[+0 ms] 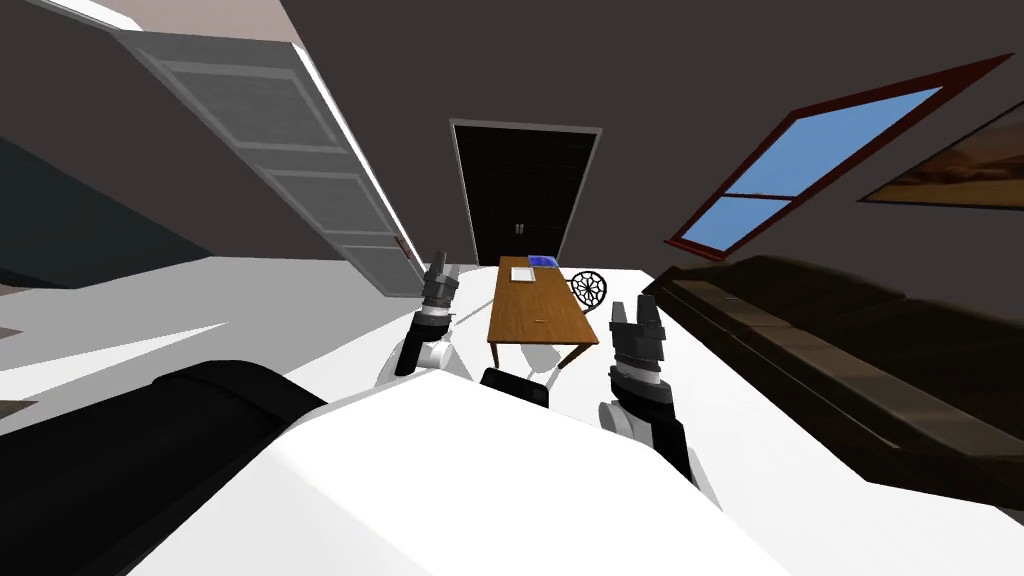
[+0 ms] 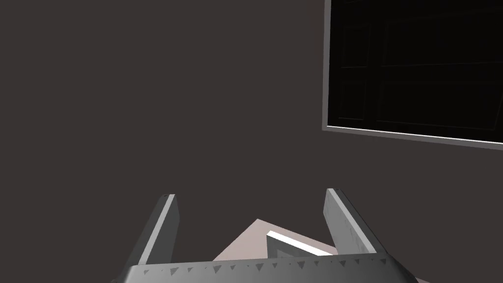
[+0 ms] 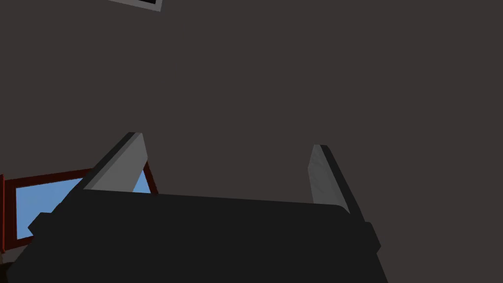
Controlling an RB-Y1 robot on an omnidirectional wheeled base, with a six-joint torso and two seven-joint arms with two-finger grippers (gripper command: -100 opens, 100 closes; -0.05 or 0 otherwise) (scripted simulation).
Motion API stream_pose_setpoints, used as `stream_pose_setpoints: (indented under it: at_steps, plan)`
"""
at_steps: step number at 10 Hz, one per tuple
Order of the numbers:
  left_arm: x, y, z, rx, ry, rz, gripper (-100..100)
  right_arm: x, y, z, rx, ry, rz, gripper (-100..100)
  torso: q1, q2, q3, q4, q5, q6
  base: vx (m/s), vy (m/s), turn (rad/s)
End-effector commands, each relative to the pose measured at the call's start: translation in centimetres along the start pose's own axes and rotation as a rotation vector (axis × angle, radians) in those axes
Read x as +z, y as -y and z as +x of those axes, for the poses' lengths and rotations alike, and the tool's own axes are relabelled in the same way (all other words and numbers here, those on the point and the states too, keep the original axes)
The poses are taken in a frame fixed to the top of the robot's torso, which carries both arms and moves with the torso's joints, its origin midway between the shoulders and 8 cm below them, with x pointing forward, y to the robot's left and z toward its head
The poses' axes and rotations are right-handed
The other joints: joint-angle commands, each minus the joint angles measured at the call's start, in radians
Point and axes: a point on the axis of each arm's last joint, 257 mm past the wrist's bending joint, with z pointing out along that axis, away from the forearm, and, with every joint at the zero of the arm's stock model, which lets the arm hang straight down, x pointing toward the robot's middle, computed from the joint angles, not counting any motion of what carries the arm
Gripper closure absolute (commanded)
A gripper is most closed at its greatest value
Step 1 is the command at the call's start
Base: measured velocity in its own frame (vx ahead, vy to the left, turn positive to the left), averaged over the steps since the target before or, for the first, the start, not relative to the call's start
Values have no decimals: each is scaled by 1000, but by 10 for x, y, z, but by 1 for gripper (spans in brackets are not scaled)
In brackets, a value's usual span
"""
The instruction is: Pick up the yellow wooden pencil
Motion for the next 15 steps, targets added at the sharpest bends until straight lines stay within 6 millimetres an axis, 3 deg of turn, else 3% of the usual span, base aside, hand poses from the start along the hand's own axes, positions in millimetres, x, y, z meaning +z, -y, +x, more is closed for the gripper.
stream_pose_setpoints:
  at_steps: [1,4,5,7,12,13,14,15]
  plan:
    - [0,0,0,0,0,0,0,-3,4,4,-14,-28,11,-100,0,0,0,0,0,0,7,-99,103]
    - [0,0,0,0,0,0,0,-32,41,30,-75,-155,87,-100,3,0,0,0,1,0,-3,-102,294]
    - [0,0,0,0,0,0,0,-34,44,31,-80,-165,93,-100,1,0,0,0,0,0,-2,-103,109]
    - [0,0,0,0,0,0,0,-60,68,47,-123,-255,145,-100,4,-1,-1,0,1,0,0,-97,318]
    - [0,0,0,0,0,0,0,-102,108,61,-184,-382,233,-100,6,-1,0,0,1,0,-16,-64,209]
    - [0,0,0,0,0,0,0,-123,123,66,-213,-440,267,-100,7,-2,-1,0,1,1,-5,-70,353]
    - [0,0,0,0,0,0,0,-124,125,66,-214,-441,272,-100,6,-2,-1,0,1,0,-8,-61,158]
    - [0,0,0,0,0,0,0,-143,135,71,-242,-499,295,-100,6,-2,-1,0,1,1,-20,-46,289]
